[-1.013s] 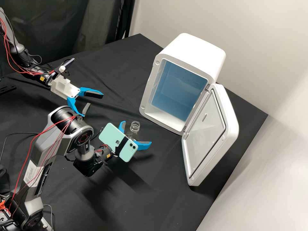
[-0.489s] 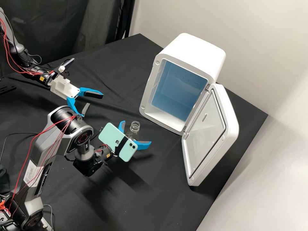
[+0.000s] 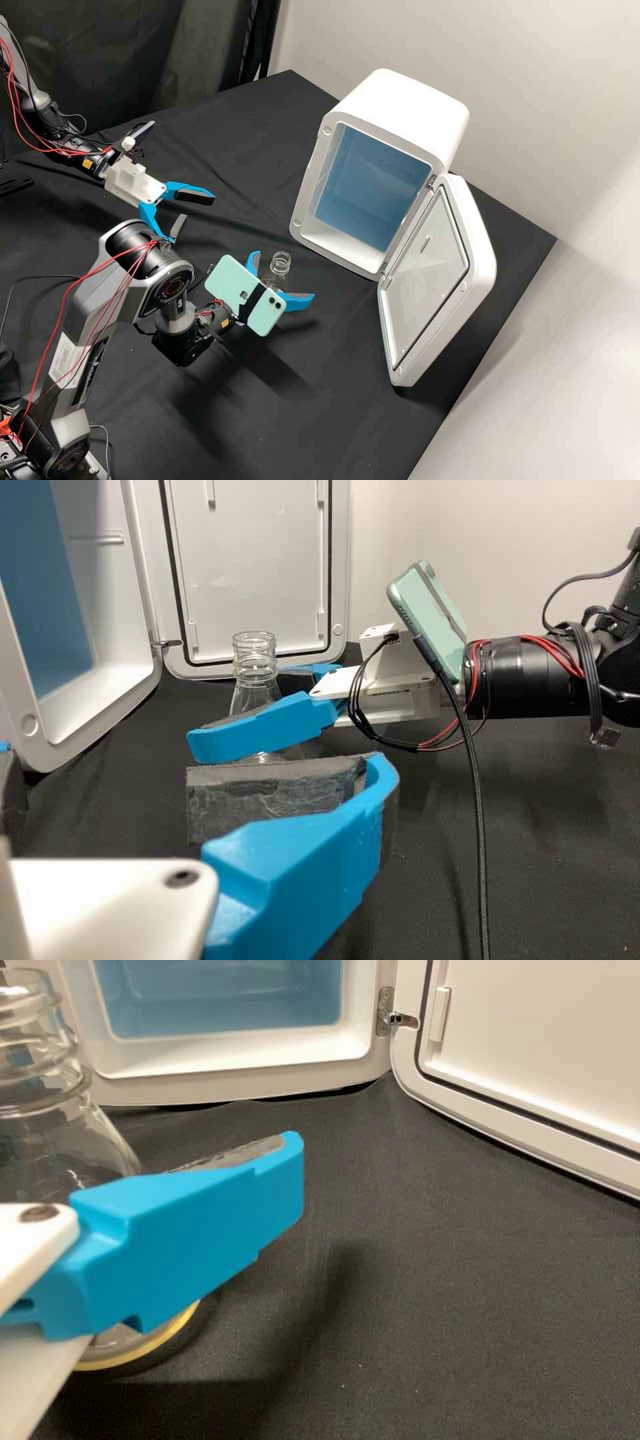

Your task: Place the flask in the incubator

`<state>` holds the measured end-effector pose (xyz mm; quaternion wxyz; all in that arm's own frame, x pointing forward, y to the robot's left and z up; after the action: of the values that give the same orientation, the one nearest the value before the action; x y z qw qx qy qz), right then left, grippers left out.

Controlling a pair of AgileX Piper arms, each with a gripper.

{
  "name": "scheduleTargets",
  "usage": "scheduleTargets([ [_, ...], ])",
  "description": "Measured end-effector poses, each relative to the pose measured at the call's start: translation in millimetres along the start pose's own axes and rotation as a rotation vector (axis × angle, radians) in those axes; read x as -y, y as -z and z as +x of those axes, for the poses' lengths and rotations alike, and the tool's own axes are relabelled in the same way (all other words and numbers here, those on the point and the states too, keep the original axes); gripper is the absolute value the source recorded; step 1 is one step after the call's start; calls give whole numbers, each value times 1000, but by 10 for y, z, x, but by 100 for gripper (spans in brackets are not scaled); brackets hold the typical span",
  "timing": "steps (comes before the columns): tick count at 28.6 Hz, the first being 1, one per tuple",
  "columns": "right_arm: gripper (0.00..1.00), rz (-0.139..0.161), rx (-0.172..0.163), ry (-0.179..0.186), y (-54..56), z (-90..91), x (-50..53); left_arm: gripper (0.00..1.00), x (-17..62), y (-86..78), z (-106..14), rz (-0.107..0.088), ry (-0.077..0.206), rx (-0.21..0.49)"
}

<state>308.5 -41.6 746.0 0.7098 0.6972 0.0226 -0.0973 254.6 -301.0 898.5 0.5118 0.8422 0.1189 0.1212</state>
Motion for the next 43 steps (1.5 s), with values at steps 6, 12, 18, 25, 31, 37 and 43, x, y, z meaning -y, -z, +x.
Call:
scheduleTargets([
  [6,0,0,0,0,0,0,0,100,0,0,0,-8,0,0],
  [12,0,0,0,0,0,0,0,100,-78,1,-18,-3,-21,10],
  [18,0,0,0,0,0,0,0,100,-123,80,-28,-5,-38,-14],
  [25,0,0,0,0,0,0,0,100,-146,106,-25,-4,-46,-21],
  [31,0,0,0,0,0,0,0,100,-153,107,-21,-3,-48,-21],
  [37,0,0,0,0,0,0,0,100,-153,107,-21,-6,-48,-20],
  [43,0,0,0,0,0,0,0,100,-153,107,-21,-6,-48,-20],
])
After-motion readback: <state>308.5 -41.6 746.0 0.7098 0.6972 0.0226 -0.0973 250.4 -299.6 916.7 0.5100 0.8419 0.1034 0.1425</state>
